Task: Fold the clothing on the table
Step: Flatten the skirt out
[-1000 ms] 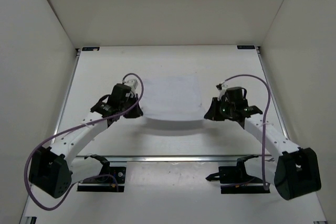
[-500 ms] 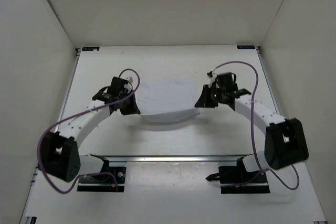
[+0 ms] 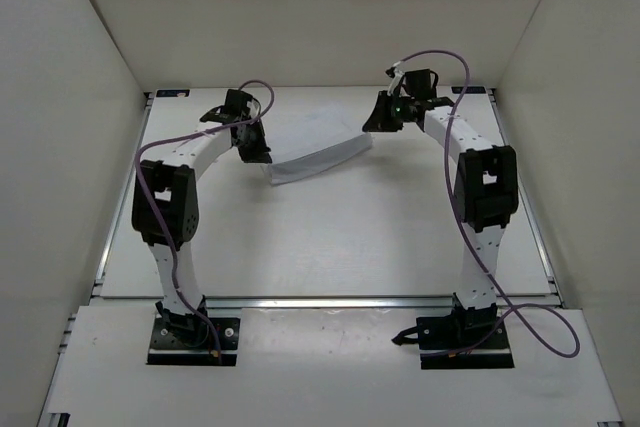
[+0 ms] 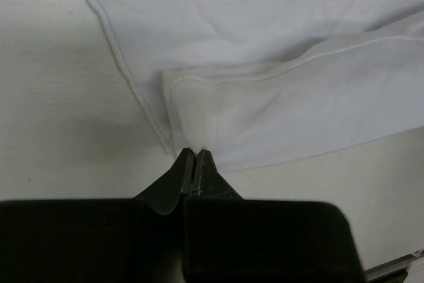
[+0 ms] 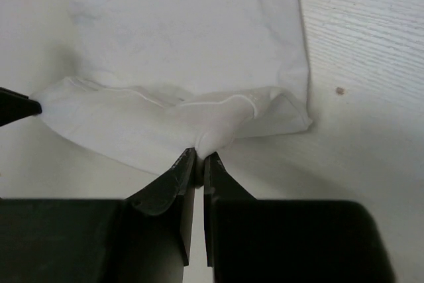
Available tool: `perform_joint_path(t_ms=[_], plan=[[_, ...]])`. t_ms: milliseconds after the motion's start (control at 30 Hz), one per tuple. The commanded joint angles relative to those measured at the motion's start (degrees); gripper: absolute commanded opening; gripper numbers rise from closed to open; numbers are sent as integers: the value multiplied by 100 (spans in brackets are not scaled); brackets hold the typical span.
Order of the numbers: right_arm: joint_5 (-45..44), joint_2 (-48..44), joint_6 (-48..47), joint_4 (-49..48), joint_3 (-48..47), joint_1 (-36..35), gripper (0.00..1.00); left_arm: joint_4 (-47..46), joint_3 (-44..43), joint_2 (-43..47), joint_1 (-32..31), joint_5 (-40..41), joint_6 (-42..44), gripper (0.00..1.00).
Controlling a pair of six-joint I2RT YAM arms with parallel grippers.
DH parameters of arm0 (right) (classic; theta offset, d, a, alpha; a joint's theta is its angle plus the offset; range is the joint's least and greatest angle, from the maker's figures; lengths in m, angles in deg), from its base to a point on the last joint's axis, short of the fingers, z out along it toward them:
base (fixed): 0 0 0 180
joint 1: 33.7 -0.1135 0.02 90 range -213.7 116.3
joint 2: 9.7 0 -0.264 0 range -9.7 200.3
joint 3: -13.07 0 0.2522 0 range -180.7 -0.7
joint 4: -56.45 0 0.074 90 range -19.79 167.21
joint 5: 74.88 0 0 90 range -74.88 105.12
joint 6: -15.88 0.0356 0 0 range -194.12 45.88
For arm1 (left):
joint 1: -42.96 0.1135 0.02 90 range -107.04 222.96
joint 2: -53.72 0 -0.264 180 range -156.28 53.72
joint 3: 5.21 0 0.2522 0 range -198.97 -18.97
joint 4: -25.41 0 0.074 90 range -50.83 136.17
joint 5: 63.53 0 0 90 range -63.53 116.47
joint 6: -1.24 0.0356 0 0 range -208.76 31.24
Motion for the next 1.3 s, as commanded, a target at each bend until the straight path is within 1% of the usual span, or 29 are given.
perform_joint_path(t_ms=[0, 100, 167, 267, 300, 333, 367, 433, 467, 500, 533, 567, 600, 633, 667, 733, 767, 800, 833, 867, 900, 933, 1000, 1067, 1133, 1200, 1267], plan=[[246, 388, -118, 208, -575, 166, 0, 227, -158, -29, 55, 107, -21, 0], [254, 459, -153, 269, -752, 263, 0, 25, -96, 95, 126, 169, -74, 0], [228, 372, -205, 295, -743, 263, 0, 121, -183, 182, 135, 275, 5, 0], [36, -127, -407, 340, -420, 193, 0, 121, -411, 323, 170, 275, 207, 0], [-157, -234, -521, 314, -209, 158, 0, 148, -690, 341, 161, 379, 259, 0], [-359, -522, -575, 252, 2, 97, 0, 261, -1146, 271, 152, 424, 321, 0], [-465, -830, -584, 121, 82, 53, 0, 488, -1420, 149, 144, 503, 408, 0], [-632, -1262, -602, -21, 364, 26, 0, 762, -2604, -159, 108, 547, 601, 0], [-642, -1472, -567, -64, 399, 26, 0, 911, -2809, -256, 30, 591, 603, 0], [-659, -1692, -593, 57, 478, 0, 0, 851, -2959, -205, 21, 626, 603, 0], [-721, -1781, -619, 50, 609, -35, 1, 842, -2865, -161, -23, 583, 594, 0], [-765, -1973, -706, 67, 724, -70, 0, 842, -2620, -4, -76, 609, 594, 0], [-783, -2228, -725, 41, 1064, -97, 0, 860, -2435, 189, -128, 644, 629, 0], [-852, -2361, -733, 32, 1459, -106, 0, 860, -2024, 322, -251, 775, 646, 0], [-870, -2580, -707, -29, 1654, -167, 0, 807, -1759, 610, -383, 889, 664, 0], [-696, -2967, -603, -161, 2548, -158, 0, 588, -498, 1304, -541, 987, 638, 0], [-651, -3186, -532, -214, 2936, -167, 0, 474, 179, 1464, -603, 978, 551, 0], [-633, -3475, -523, -266, 3166, -220, 0, 395, 795, 1814, -638, 874, 454, 0], [-668, -3739, -410, -267, 3560, -307, 0, 316, 1105, 2209, -647, 812, 384, 0], [-703, -3855, -304, -284, 3964, -421, 0, 315, 1657, 2613, -778, 802, 305, 0], [-704, -4152, -294, -284, 4133, -466, 0, 271, 1915, 2808, -910, 846, 225, 0], [-721, -4425, -155, -267, 4500, -536, 1, 384, 2352, 3176, -981, 846, 190, 0], [-739, -4786, 127, -249, 5038, -659, 0, 490, 3039, 3660, -1104, 707, 6, 0], [-704, -5269, 433, -241, 5670, -669, 0, 622, 3383, 4135, -1061, 478, -74, 0], [-441, -5481, 663, -302, 6022, -564, 0, 788, 3630, 4373, -1008, 424, -92, 0], [-247, -5693, 778, -363, 6261, -519, 0, 868, 3745, 4454, -956, 407, -83, 0], [-281, -5772, 814, -399, 6367, -615, 0, 991, 3719, 4454, -859, 292, -30, 0]])
